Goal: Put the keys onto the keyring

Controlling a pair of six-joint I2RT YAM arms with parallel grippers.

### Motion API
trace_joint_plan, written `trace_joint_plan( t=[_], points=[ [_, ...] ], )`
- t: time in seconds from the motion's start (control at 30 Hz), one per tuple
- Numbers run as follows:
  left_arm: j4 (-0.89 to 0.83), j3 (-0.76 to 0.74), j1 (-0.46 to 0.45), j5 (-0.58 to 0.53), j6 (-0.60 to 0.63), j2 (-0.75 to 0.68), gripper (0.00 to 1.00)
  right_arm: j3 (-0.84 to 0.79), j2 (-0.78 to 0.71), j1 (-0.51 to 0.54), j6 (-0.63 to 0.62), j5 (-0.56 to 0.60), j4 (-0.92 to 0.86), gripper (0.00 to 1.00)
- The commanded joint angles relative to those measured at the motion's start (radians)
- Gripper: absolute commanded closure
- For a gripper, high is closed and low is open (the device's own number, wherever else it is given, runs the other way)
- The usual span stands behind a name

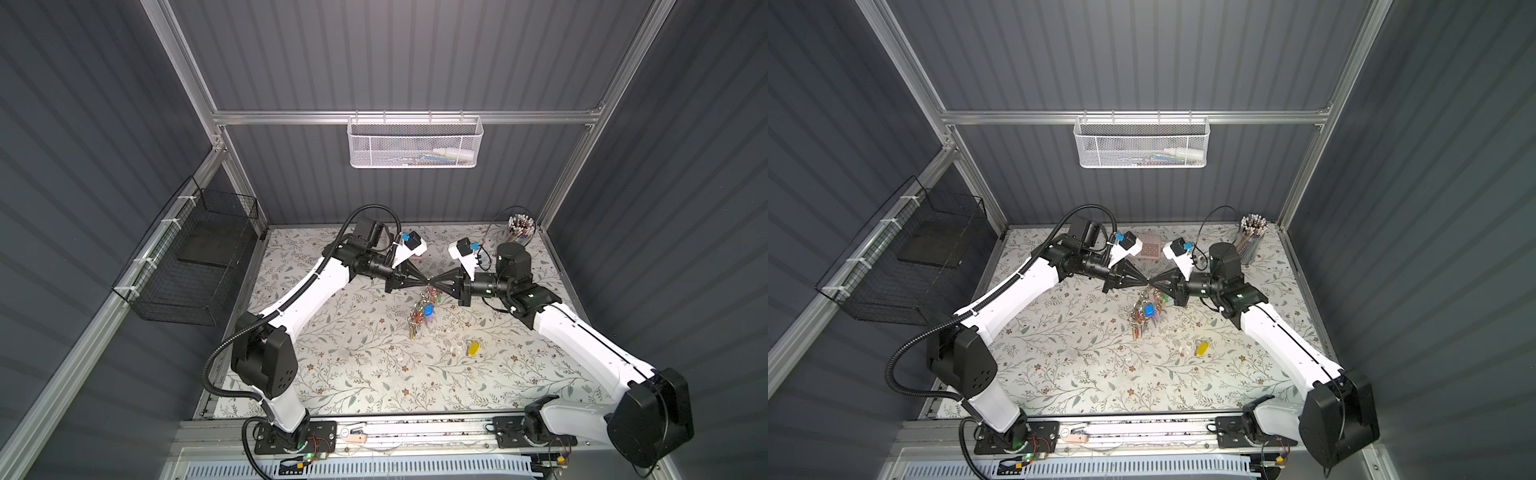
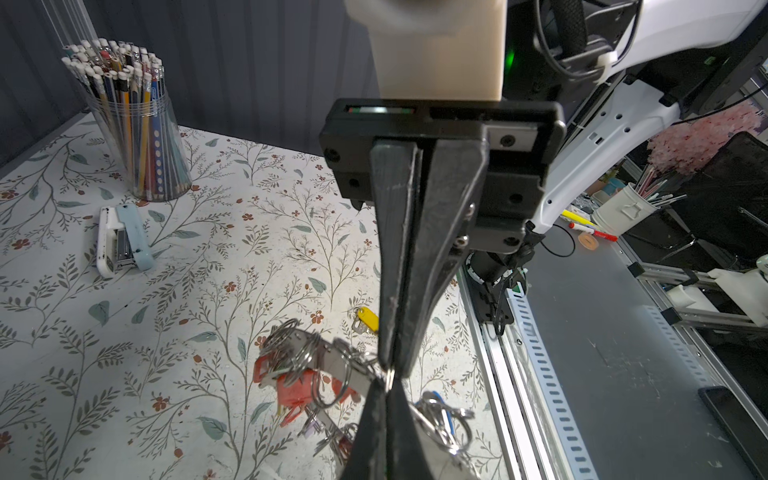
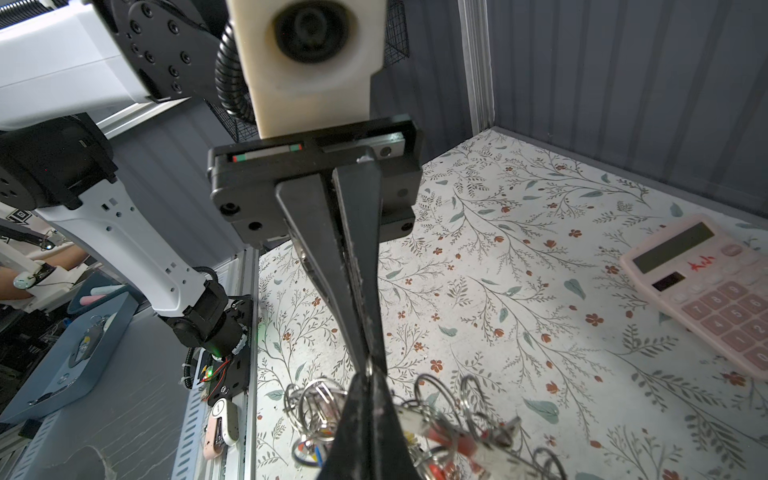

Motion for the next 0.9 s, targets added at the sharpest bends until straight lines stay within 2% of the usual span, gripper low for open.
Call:
trace_joint_plan(
  t=[0.0,0.03,0.2,0.3,0.47,0.57,0.73,0.87],
  points=[
    [0.014,-0.006,-0.009,-0.022,-0.018,-0.025,1.00,0.028,-0.008,0.002,0.014,-0.015,0.067,1.00],
    [0.042,-0.020,-0.009,-0.023,-0.035,-0.032,1.00,0.026,-0.010,0.002,0.022,-0.015,0.074,1.00],
    [0.254,-0.128,-0.009,-0.016,-0.173,-0.107,1.00,0.006,-0.048,-0.011,0.086,-0.012,0.130,0.72],
    [0.410,-0.230,-0.009,-0.003,-0.271,-0.159,1.00,-0.026,-0.094,-0.023,0.134,0.034,0.172,0.64],
    [0.649,-0.342,-0.008,-0.013,-0.446,-0.225,1.00,-0.103,-0.169,-0.045,0.235,0.062,0.260,0.61],
    [0.860,-0.429,-0.014,-0.024,-0.590,-0.250,1.00,-0.144,-0.199,-0.053,0.279,0.066,0.299,0.58],
    [1.199,-0.567,-0.033,-0.126,-0.796,-0.283,1.00,-0.165,-0.209,-0.054,0.303,0.056,0.310,0.55],
    [1.386,-0.646,-0.061,-0.199,-0.888,-0.297,1.00,-0.163,-0.189,-0.055,0.315,0.031,0.320,0.55]
  ],
)
